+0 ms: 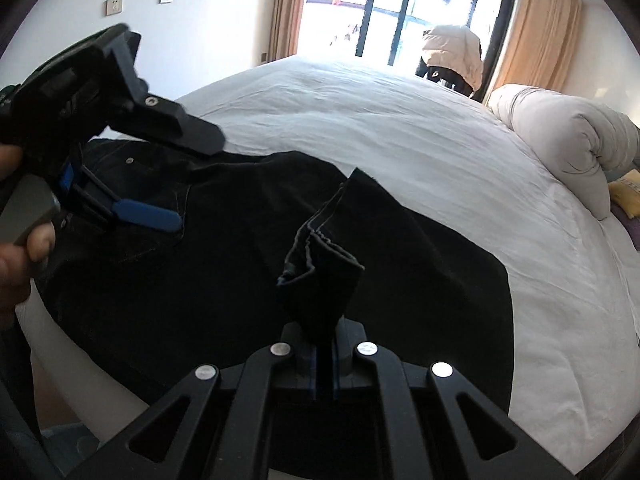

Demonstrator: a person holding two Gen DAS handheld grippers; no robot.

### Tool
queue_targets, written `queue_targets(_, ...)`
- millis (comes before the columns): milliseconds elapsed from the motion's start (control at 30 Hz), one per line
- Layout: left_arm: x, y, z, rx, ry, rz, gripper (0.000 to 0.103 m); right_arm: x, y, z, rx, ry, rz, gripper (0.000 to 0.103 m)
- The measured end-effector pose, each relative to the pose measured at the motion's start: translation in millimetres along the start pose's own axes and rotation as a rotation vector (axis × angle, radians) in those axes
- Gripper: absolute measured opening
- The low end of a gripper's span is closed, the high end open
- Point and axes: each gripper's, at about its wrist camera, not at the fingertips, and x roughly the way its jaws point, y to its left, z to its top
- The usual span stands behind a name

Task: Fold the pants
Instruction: 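Grasp the jeans leg edge with the left gripper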

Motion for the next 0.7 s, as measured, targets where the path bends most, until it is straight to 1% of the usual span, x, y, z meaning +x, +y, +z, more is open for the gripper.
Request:
queue_targets(133, 34.3, -3.4, 1.4, -0.025, 0.058, -0.022, 0.103, -6.6, 11.0, 1.3, -0.020, -0.029, -0.006, 0.006)
queue_targets(233, 55.5, -0.2, 5.5, -0.045, 0.068, -0.013, 0.103, -6.9, 19.1, 0.2, -0.039, -0.034, -0.007, 0.006)
queue_targets(333, 68.2, 4.2, 7.8, -0.068, 0.083, -0.022, 0.103, -8.0, 24.5, -0.2, -0.060, -0.034, -0.013, 0.006)
queue_targets(400, 66.3, 3.3, 10.9, -0.076, 0.091, -0.018, 0.103, -9.8, 21.1, 0.3, -0.072, -0.038, -0.016, 0.006)
queue_targets(467, 72.8, 2.7, 11.6, -0.081, 0.089, -0.005, 0.102, -10.7, 24.2, 0.3, -0.090, -0.043, -0.021, 0.006)
queue_targets(500, 75.2, 1.3, 12.7, -0.081, 0.086, -0.003, 0.099, -11.8, 24.3, 2.4, -0.096, -0.045, -0.022, 0.006)
queue_targets(533, 80.2, -1.4, 13.6, -0.079, 0.087, -0.003, 0.083, -13.0, 26.1, 3.8, -0.103, -0.049, -0.021, 0.006)
queue_targets(567, 81.7, -2.7, 13.8, -0.080, 0.096, 0.001, 0.056, -13.1, 26.0, 6.3, -0.109, -0.052, -0.020, 0.006)
queue_targets(600, 83.6, -1.7, 13.3, -0.082, 0.110, 0.012, 0.042, -14.0, 29.2, 6.2, -0.115, -0.056, -0.020, 0.006)
queue_targets(633, 83.7, 0.0, 12.3, -0.085, 0.112, 0.023, 0.024, -14.6, 31.9, 7.5, -0.124, -0.059, -0.017, 0.006)
queue_targets(700, 84.3, 1.3, 13.0, -0.086, 0.097, 0.035, 0.016, -13.4, 34.9, 8.4, -0.135, -0.056, -0.012, 0.006)
